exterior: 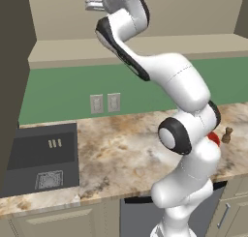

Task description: Retrieve the bottle and the shaker from the cabinet and place them next to the mixing bowl on the counter. Then add garlic from the fridge to the mixing bowl.

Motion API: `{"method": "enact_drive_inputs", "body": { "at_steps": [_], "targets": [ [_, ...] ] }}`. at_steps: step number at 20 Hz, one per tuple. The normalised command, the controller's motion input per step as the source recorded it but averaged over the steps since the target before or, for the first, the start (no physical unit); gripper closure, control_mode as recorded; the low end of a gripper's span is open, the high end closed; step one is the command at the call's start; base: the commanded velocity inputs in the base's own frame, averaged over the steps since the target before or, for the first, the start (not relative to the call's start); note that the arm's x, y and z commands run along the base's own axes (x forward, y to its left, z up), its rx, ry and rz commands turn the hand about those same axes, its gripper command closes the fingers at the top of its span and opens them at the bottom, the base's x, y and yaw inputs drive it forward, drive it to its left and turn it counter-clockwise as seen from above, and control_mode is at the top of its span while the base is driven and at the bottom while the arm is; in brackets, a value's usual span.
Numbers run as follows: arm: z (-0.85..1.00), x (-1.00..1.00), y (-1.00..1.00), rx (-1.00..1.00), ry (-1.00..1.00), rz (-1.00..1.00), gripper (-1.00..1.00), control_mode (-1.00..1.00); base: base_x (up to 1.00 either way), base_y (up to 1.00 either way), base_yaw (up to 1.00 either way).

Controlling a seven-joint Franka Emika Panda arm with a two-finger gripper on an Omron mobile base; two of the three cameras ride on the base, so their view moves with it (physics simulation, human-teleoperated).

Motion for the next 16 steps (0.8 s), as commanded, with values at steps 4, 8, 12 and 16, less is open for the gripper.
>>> {"method": "enact_drive_inputs", "body": {
  "at_steps": [4,8,12,16],
  "targets": [
    [-0.13,-0.32,-0.93,0.03,-0.06,0.18,1.00,-1.00,0.00,0.00,0.00],
    [0.00,-0.57,-0.91,0.00,-0.08,0.16,1.00,-1.00,0.00,0.00,0.00],
    [0.00,-0.85,-0.86,0.00,-0.08,0.19,1.00,-1.00,0.00,0.00,0.00],
    [0.00,-1.00,-0.78,0.00,-0.05,0.19,1.00,-1.00,0.00,0.00,0.00]
  ]
}}
